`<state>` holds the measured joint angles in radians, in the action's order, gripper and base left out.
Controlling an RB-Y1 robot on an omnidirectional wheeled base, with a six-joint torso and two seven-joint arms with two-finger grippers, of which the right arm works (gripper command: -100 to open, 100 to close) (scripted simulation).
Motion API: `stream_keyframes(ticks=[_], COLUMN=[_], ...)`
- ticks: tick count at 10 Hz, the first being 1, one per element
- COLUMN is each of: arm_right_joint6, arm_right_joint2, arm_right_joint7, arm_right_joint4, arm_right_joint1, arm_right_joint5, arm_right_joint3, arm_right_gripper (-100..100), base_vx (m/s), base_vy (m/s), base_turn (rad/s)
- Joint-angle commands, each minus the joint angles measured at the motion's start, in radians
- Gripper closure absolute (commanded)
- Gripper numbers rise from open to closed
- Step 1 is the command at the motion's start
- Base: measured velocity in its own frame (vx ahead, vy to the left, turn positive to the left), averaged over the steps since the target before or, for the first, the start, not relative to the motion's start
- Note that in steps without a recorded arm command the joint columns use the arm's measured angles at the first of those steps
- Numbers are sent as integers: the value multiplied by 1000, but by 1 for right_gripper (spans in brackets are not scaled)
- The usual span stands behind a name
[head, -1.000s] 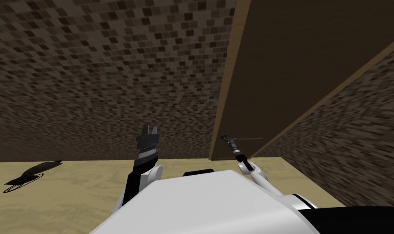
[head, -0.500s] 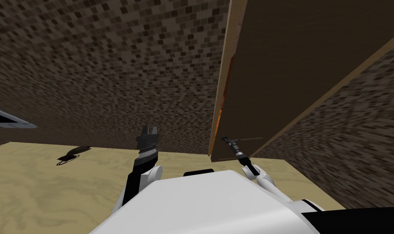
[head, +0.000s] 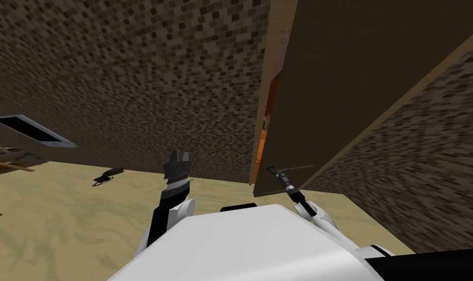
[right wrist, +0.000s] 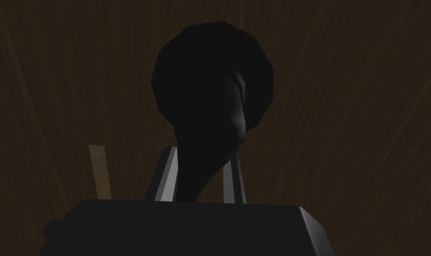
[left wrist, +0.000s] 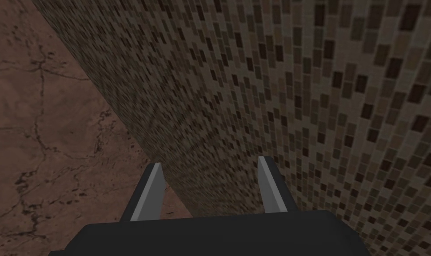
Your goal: Pull the door open
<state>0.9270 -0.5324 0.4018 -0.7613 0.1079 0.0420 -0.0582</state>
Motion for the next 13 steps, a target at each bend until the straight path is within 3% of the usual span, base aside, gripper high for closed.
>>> stream_keyframes(ticks=[1,4,6,7,9,10,11,13], arm_right_joint6=[37,103,116,153,178,184,169,193], arm_right_joint2=[-13,-39,-44,-58,-68,-70,-64,-69], arm_right_joint7=[11,31,35,47,55,56,55,59], arm_right_joint4=[7,25,28,38,45,46,34,50], arm_right_joint1=[18,50,57,75,87,90,91,96], arm_right_joint5=[-1,-2,-2,-3,-3,-3,-5,-5], arm_right_joint3=[-5,-13,-15,-19,-23,-23,-26,-30], arm_right_gripper=[100,100,100,100,100,100,100,100], base_vx=[-156,-187,-123,-141,-139,-113,-40,-157], base_vy=[-79,-77,-42,-59,-64,-24,-6,-78], base_turn=[180,152,67,171,119,48,8,182])
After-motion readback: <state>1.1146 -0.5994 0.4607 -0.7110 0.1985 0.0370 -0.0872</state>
